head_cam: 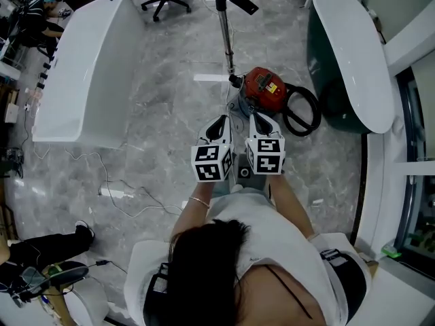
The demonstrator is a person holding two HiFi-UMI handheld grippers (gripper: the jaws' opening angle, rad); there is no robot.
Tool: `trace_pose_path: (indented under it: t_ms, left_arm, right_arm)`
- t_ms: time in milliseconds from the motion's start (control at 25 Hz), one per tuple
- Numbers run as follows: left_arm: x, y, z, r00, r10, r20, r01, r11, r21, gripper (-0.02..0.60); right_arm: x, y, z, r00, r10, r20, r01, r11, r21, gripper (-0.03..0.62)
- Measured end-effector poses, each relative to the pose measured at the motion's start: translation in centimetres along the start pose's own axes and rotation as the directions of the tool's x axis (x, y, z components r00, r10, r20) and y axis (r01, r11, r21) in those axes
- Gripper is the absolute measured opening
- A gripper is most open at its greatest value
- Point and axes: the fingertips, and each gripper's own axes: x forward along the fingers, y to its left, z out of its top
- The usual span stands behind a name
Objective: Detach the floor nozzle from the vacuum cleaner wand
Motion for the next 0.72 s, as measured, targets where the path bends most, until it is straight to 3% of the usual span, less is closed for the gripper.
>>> trace_pose_path:
  t_ms: [400,720]
  left_arm:
    - [3.6,3.6,2.5,1.0,-0.006,-0.016,0.006,1.0,0.01,0.012]
    - [6.7,5.8,4.9,0.998,-0.049,-0.03,0.05,0.998,0.028,0.012]
  right_arm:
    - [4.5,-0.4,2.3,1.0,-0.026,-0.012,0.026,0.999,0.021,0.015]
    - [8.5,0.7,5.3,0.999,-0.041,-0.004,0.041,0.999,-0.027,0.015]
